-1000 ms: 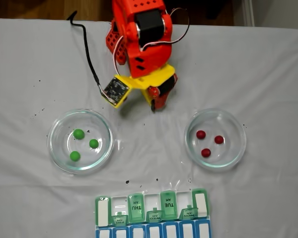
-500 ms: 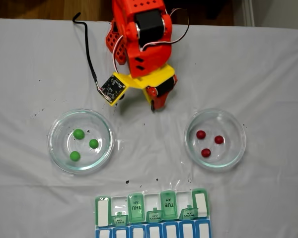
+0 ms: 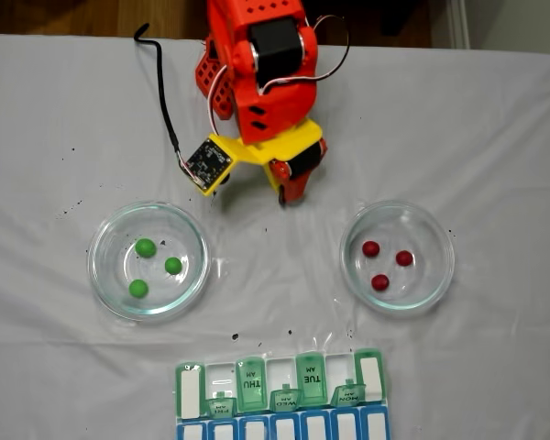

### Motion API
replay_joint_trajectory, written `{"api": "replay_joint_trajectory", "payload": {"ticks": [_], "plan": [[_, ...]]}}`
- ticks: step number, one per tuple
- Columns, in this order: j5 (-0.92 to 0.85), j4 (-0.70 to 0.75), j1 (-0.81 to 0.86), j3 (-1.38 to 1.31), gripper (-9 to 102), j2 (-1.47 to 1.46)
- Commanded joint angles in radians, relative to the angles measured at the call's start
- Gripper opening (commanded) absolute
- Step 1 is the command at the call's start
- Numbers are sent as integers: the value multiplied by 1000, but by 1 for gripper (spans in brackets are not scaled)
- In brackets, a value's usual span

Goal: Sort medicines into box.

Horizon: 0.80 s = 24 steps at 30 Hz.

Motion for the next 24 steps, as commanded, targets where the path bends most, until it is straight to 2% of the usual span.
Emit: {"api": "replay_joint_trajectory", "payload": {"ticks": [1, 10, 14, 18, 24], "plan": [[-12, -12, -23, -97, 0, -2], [-49, -12, -57, -97, 2, -2], [-103, -92, -77, -94, 0, 0], [-130, -192, -84, -172, 0, 0], [-132, -173, -178, -333, 0, 2]]}}
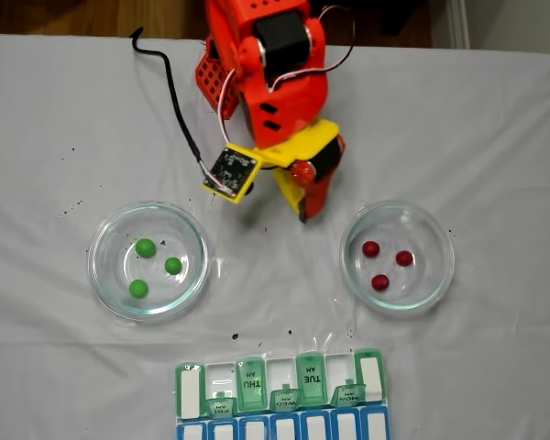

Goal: Sort medicines into box.

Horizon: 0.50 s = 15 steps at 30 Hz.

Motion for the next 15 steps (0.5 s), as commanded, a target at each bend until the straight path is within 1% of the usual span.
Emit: {"api": "replay_joint_trajectory", "payload": {"ticks": [1, 3, 7, 10, 15], "plan": [[5, 2, -66, -207, 0, 8], [28, 3, -103, -245, 0, 12], [40, -38, -156, -301, 0, 5], [31, -41, -190, -341, 0, -41], [-20, -89, -250, -411, 0, -144]]}}
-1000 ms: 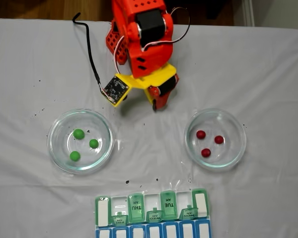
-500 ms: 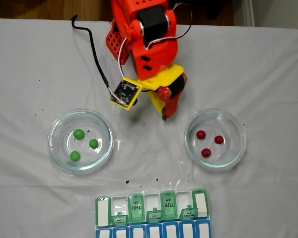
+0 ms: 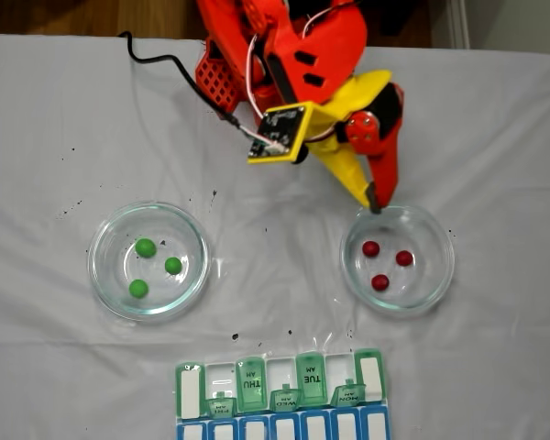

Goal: Sort medicines into box.

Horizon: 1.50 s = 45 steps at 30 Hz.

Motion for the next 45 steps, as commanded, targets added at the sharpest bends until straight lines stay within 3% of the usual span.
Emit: {"api": "replay_joint_trajectory", "payload": {"ticks": [1, 6, 16, 20, 24, 29, 45], "plan": [[-48, -51, -64, -166, 0, -120], [-49, 81, -133, -400, 0, -408], [-26, 17, -158, -430, 0, -407], [18, 115, -152, -581, 0, -637], [83, 144, -138, -600, 5, -673], [196, 69, -150, -486, 12, -569], [482, 143, -25, -647, 23, -874]]}}
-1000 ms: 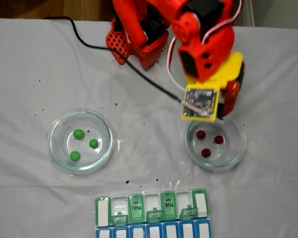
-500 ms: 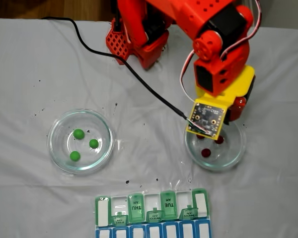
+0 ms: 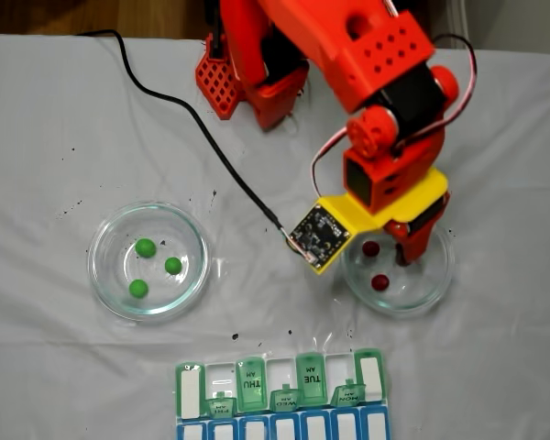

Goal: Sort medicines into box.

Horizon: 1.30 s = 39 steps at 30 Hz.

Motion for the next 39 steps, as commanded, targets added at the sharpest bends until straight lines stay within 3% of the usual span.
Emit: {"api": "replay_joint_trajectory", "payload": {"ticks": [1, 10, 21, 39], "plan": [[28, 28, 2, -141, 22, -44], [71, 23, -46, -184, 25, -138], [89, -150, -104, -92, 27, -199], [83, -204, -87, -37, 26, -247]]}}
